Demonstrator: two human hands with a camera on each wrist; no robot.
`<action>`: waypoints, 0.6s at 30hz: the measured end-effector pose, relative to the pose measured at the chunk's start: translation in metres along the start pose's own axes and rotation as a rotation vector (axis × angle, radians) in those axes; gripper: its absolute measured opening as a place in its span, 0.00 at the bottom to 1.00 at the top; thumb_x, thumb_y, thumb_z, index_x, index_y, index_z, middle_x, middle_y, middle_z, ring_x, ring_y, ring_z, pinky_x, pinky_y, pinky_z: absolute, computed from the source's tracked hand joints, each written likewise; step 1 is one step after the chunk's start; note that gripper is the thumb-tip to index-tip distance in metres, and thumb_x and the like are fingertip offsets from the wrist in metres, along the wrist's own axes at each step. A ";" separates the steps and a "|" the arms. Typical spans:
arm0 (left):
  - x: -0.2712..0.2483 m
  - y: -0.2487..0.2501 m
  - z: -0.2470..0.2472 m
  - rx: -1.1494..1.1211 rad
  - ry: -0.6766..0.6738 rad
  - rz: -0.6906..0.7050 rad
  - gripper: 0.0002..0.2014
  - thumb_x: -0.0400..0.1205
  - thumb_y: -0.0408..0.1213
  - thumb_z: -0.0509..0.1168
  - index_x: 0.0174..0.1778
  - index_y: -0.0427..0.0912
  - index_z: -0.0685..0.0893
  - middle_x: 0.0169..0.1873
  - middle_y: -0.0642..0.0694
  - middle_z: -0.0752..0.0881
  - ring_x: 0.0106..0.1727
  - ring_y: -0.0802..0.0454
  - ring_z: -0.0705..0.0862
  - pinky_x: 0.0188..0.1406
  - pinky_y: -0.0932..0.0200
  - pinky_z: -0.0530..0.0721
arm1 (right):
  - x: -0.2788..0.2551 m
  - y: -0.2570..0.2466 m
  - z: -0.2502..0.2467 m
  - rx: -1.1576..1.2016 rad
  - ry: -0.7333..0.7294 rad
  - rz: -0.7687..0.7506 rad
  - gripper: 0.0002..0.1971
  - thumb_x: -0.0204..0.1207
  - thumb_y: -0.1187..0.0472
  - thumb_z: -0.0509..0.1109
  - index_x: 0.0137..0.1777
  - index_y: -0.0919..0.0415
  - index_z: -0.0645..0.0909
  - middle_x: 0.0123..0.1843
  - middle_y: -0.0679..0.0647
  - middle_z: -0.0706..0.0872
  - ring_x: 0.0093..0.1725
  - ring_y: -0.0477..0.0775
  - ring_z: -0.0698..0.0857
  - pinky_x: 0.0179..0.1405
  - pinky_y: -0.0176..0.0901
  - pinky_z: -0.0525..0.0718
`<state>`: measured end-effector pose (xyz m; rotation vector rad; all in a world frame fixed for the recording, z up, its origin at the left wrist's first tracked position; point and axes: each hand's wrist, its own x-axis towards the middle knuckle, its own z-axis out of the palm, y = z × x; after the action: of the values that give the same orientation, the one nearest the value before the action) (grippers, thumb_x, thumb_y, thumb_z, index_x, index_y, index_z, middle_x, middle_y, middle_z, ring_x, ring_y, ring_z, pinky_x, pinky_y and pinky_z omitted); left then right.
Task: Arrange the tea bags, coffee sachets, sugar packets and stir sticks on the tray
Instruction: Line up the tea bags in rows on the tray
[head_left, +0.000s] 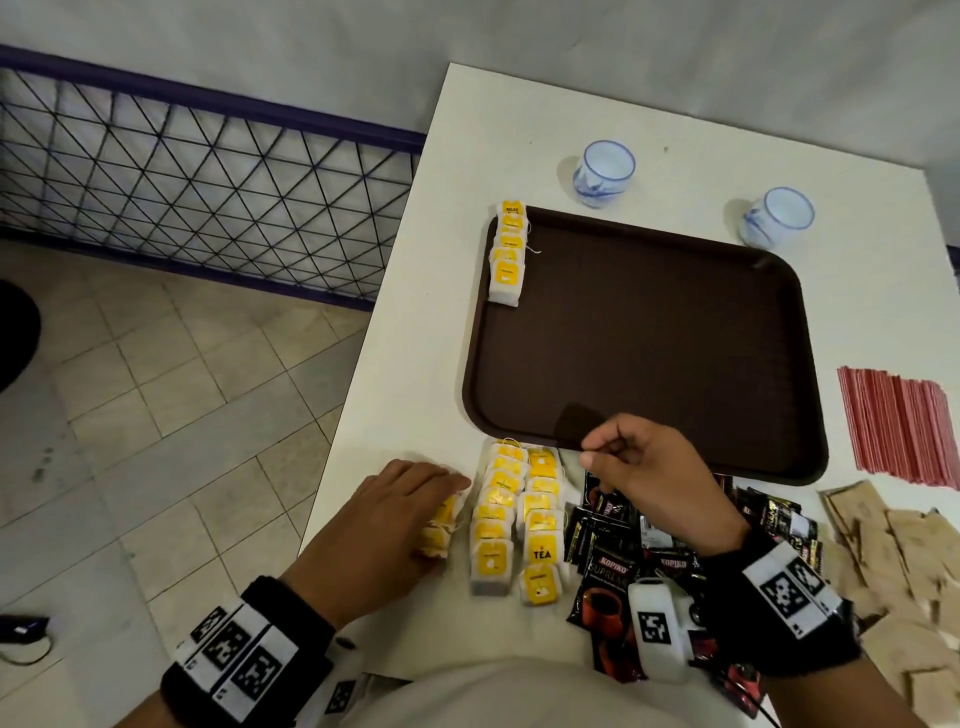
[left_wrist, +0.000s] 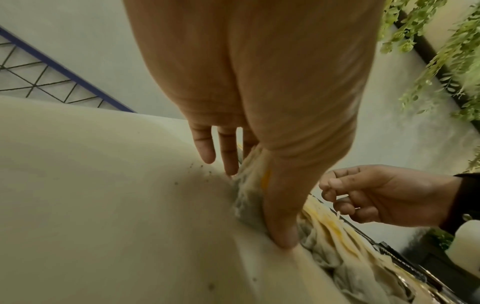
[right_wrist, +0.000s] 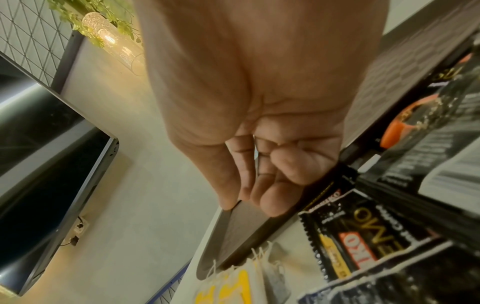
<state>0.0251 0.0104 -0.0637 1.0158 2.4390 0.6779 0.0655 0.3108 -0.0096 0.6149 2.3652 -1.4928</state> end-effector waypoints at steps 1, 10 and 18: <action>-0.001 0.001 0.001 -0.007 0.002 0.017 0.42 0.64 0.42 0.79 0.76 0.56 0.74 0.69 0.56 0.80 0.69 0.53 0.76 0.65 0.54 0.82 | 0.001 0.000 0.001 0.005 -0.001 0.000 0.03 0.76 0.64 0.78 0.47 0.59 0.86 0.39 0.56 0.88 0.32 0.50 0.87 0.37 0.38 0.86; 0.008 0.014 -0.014 -0.423 0.141 -0.085 0.27 0.71 0.41 0.79 0.67 0.56 0.83 0.58 0.64 0.83 0.59 0.64 0.84 0.59 0.65 0.82 | 0.001 -0.012 0.007 0.007 -0.040 -0.088 0.05 0.75 0.62 0.79 0.48 0.52 0.87 0.40 0.52 0.88 0.36 0.50 0.86 0.41 0.46 0.87; 0.068 0.045 -0.048 -0.841 0.052 -0.149 0.20 0.67 0.28 0.78 0.52 0.51 0.88 0.44 0.54 0.92 0.44 0.58 0.89 0.44 0.61 0.84 | -0.006 -0.055 0.031 0.082 -0.279 -0.486 0.18 0.69 0.63 0.84 0.59 0.55 0.88 0.49 0.51 0.83 0.44 0.54 0.84 0.42 0.40 0.84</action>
<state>-0.0201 0.0748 -0.0122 0.4664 1.9045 1.4965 0.0441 0.2613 0.0231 -0.1677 2.3368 -1.7343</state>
